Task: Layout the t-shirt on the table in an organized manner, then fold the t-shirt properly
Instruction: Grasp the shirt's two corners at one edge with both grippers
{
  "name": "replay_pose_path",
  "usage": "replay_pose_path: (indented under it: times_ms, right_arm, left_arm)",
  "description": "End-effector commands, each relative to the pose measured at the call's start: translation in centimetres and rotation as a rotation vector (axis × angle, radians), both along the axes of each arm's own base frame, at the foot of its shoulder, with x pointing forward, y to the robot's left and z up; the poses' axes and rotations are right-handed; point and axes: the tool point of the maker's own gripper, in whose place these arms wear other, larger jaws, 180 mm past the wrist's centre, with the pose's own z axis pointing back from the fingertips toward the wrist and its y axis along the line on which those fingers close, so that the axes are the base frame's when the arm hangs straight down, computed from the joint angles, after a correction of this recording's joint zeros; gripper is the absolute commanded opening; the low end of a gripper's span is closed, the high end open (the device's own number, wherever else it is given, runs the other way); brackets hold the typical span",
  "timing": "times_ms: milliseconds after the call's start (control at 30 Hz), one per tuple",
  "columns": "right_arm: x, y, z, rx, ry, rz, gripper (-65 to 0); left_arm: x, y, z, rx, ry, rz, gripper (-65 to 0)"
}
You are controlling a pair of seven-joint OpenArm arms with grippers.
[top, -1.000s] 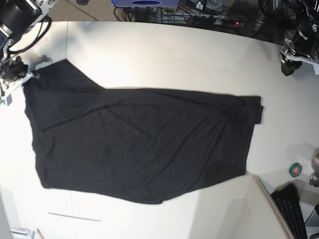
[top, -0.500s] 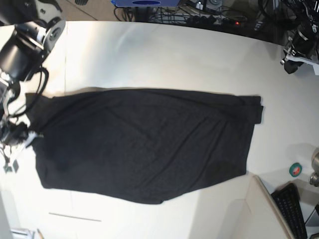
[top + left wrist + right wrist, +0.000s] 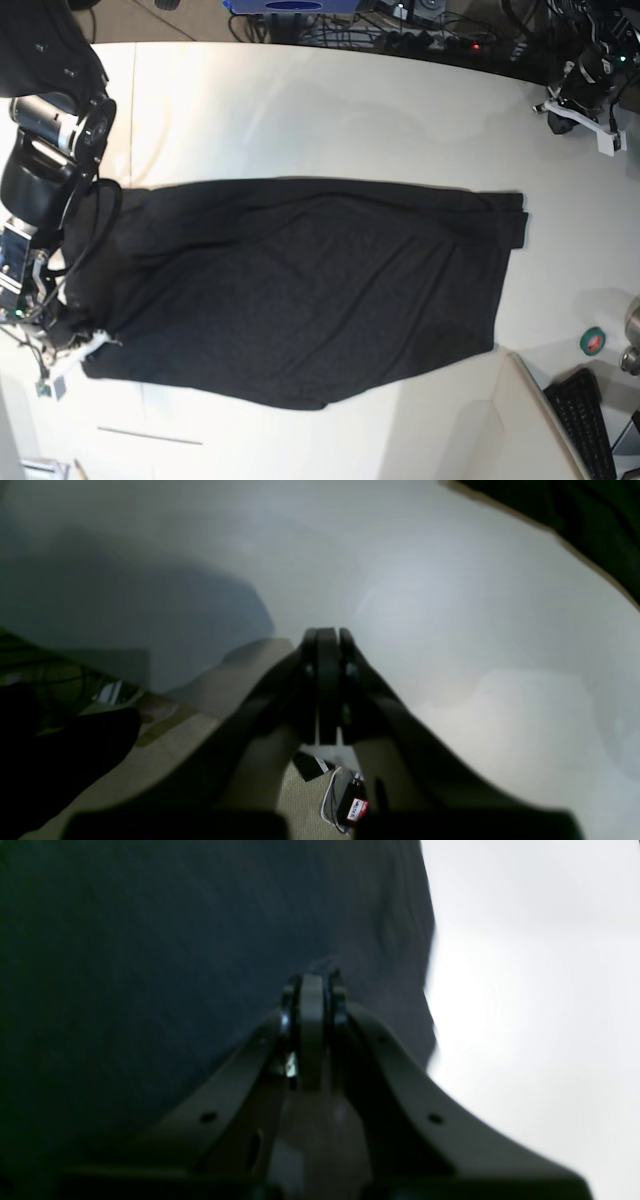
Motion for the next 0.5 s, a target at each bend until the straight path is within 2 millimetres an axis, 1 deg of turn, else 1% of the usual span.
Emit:
replay_pose_path:
  times_ms: [0,33,133,167,200,233,267,300,333,367,400,467]
  right_arm:
    - [1.9,-1.1,2.9,-0.008,-0.101,-0.026,-65.0]
    - [2.1,-1.6,3.3,-0.003,-0.124,-0.056,-65.0]
    - [1.7,-3.2,3.3,0.006,-0.128,-0.134,-65.0]
    - [1.4,-3.6,3.2,0.01,-0.129,-0.148,-55.1]
    - [1.2,-4.1,3.3,0.012,-0.135,-0.163,-43.4]
    - [0.4,-4.9,3.2,0.009,-0.139,-0.185,-33.9]
    - [-0.4,-5.6,3.3,-0.005,-0.148,-0.203,-26.6]
    - [-1.1,-6.3,4.1,-0.016,-0.177,-0.215,-25.1]
    - [-2.1,-6.1,4.2,-0.004,-0.202,-0.209,-27.2]
    - [-3.3,-6.0,4.7,0.001,-0.235,-0.191,-30.5]
    - [-4.5,-5.8,5.2,-0.004,-0.26,-0.165,-33.9]
    - [-7.4,-5.4,5.1,-0.008,-0.253,-0.136,-38.9]
  left_arm:
    - [0.8,0.7,1.1,0.021,-0.039,-0.007,-65.0]
    - [0.8,0.7,1.2,0.022,-0.04,-0.008,-65.0]
    - [0.8,0.6,1.1,0.021,-0.04,-0.007,-65.0]
    - [0.8,0.6,1.1,0.021,-0.04,-0.007,-60.1]
    - [0.8,0.6,1.1,0.019,-0.04,-0.007,-51.8]
    - [0.9,0.5,1.1,0.017,-0.043,-0.006,-44.6]
    - [1.2,0.0,1.0,0.005,-0.052,-0.002,-38.2]
    - [1.8,-0.2,1.1,-0.005,-0.072,0.01,-32.7]
    - [2.2,-0.6,1.0,-0.015,-0.082,0.014,-29.5]
    - [2.5,-1.0,0.8,-0.028,-0.087,0.018,-28.8]
    - [3.0,-1.6,0.5,-0.048,-0.097,0.026,-29.5]
    - [4.6,-2.6,0.1,-0.09,-0.126,0.039,-31.9]
